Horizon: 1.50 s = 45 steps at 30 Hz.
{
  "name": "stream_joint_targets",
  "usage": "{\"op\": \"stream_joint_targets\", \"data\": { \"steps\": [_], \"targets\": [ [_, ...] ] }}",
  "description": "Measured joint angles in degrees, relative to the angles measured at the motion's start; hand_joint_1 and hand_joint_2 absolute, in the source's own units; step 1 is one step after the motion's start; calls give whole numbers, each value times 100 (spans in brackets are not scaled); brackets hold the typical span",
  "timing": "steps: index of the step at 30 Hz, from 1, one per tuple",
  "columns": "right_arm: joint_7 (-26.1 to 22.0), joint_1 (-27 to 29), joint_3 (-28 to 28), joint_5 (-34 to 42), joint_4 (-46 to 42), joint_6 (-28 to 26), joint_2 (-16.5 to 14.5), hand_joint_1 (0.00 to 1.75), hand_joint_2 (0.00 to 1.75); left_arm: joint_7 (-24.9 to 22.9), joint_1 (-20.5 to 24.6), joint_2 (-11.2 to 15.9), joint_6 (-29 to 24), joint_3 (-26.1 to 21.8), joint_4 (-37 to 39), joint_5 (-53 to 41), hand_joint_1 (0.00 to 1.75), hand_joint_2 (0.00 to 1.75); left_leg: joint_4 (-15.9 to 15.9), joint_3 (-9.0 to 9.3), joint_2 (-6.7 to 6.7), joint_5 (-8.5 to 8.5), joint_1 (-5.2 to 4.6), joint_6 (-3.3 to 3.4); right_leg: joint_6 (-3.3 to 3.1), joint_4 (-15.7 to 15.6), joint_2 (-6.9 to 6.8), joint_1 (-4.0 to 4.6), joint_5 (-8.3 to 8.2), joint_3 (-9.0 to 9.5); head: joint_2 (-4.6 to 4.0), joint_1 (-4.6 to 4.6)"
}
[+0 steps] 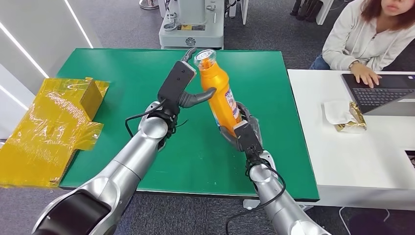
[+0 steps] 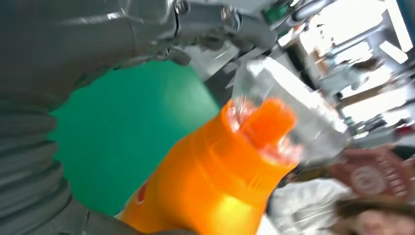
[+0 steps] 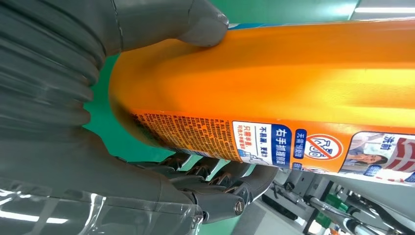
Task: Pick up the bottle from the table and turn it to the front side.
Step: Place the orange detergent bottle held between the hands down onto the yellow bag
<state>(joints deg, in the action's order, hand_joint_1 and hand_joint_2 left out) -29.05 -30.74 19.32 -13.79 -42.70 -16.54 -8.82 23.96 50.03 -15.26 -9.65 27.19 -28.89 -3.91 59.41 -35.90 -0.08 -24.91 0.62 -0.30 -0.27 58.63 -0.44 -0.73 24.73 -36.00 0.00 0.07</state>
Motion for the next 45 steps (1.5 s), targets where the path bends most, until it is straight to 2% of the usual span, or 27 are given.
{"op": "stream_joint_targets", "data": {
  "steps": [8, 14, 22, 30, 33, 37, 42, 45],
  "targets": [
    [-33, -2, -2, -8, 87, -18, -1, 175, 175, -290, -40, 119, 503, -17, 218, 200, 0, 175, 0, 0, 0, 0, 0, 0, 0, 0, 1, 0, 0, 0, 0, 0],
    [-71, -84, 9, 83, 173, -56, -18, 175, 175, -950, -119, 108, 2088, -292, 349, 1024, 0, 175, 0, 0, 1, 0, 0, 0, 0, 0, 1, 0, 0, -1, 0, 0],
    [-162, -107, 25, 115, 268, -247, -20, 175, 175, -1636, -141, -63, 3182, -684, 365, 2301, 0, 175, 1, 1, 1, 0, 0, 0, 0, -2, 1, 0, 0, -1, 0, -1],
    [-217, -106, 31, 179, 314, -320, -20, 175, 175, -1959, -132, -178, 3477, -913, 365, 2921, 0, 175, 0, 2, 3, 0, 0, 0, 0, -1, 4, 0, 0, -3, 0, 0],
    [-217, -104, 30, 180, 326, -382, -19, 175, 175, -1921, -108, -224, 3326, -915, 362, 3072, 0, 175, 1, 2, 3, 0, 0, -1, 0, -1, 5, 0, 0, -3, 0, 0],
    [-130, 27, 29, 156, 282, -461, -18, 175, 175, -1136, -45, -382, 2057, -814, 309, 2731, 0, 175, 1, 0, 0, 0, 0, 0, 0, -2, 2, 0, 0, -3, 0, 1],
    [-80, 180, 15, 22, 142, -457, -18, 175, 175, -247, 8, -478, 598, -405, 278, 1897, 0, 175, 1, 0, 1, -1, -1, 0, 0, -2, 3, -1, 0, -3, 0, 0],
    [-69, 218, 9, -22, 83, -454, -18, 175, 175, -45, 14, -490, 289, -195, 278, 1646, 0, 175, 1, 0, 1, -1, -1, 0, 0, -3, 3, -1, 0, -3, 0, 0]
  ]
}}
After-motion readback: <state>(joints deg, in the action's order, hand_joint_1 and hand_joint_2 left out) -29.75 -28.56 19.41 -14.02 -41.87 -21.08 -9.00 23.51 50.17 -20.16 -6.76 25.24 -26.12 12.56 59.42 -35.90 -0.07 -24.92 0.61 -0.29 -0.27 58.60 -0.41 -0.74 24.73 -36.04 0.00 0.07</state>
